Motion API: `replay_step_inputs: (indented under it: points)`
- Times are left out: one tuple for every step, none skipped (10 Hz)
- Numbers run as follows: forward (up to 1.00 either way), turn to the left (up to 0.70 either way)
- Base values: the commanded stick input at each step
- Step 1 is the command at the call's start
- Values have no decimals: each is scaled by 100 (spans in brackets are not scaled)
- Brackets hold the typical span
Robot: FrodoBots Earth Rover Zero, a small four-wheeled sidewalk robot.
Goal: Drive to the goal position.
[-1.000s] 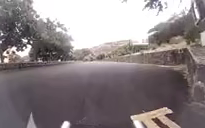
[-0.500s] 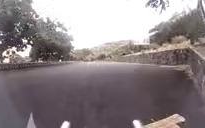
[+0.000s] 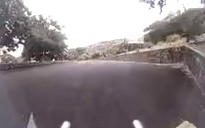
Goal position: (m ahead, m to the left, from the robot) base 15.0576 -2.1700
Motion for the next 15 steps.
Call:
replay_step_inputs:
  points:
    - [50,0]
    - [50,0]
    - [50,0]
    - [50,0]
    - [50,0]
    - [50,0]
    - [50,0]
    - [50,0]
    - [50,0]
    - [50,0]
    - [50,0]
    - [50,0]
    - [50,0]
    - [50,0]
    - [50,0]
